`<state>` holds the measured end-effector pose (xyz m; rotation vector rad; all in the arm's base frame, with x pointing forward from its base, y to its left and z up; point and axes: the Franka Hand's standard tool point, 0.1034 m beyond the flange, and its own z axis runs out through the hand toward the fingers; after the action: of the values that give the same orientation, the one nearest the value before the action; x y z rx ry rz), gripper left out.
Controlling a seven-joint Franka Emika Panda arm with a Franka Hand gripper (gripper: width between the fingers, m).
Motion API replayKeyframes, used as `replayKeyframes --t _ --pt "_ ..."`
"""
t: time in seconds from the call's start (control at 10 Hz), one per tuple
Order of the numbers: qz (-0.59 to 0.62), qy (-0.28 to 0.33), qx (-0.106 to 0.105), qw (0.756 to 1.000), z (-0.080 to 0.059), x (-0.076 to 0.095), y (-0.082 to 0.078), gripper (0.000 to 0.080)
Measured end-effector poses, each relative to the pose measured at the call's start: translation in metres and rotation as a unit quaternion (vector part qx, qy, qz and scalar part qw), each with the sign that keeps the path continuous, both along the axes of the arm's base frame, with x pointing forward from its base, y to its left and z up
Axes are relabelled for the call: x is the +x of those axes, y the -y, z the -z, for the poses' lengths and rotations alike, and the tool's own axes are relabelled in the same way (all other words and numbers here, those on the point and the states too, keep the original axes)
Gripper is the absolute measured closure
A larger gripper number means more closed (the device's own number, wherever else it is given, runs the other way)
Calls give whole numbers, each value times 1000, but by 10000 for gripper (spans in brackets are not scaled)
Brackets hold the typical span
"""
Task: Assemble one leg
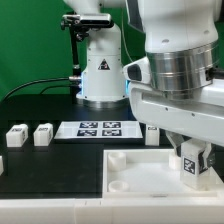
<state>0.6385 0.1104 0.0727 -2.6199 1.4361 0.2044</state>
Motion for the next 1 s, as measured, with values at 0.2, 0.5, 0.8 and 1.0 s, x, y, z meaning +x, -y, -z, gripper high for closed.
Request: replayKeyframes --t 0.2,0.5,0.8,1.0 --pt "0 0 0 1000 0 0 -1 422" --pt "-51 9 3 999 0 -1 -5 173" --pt "-245 41 10 969 1 -3 -7 154" --pt "-378 57 6 924 0 -4 -6 150"
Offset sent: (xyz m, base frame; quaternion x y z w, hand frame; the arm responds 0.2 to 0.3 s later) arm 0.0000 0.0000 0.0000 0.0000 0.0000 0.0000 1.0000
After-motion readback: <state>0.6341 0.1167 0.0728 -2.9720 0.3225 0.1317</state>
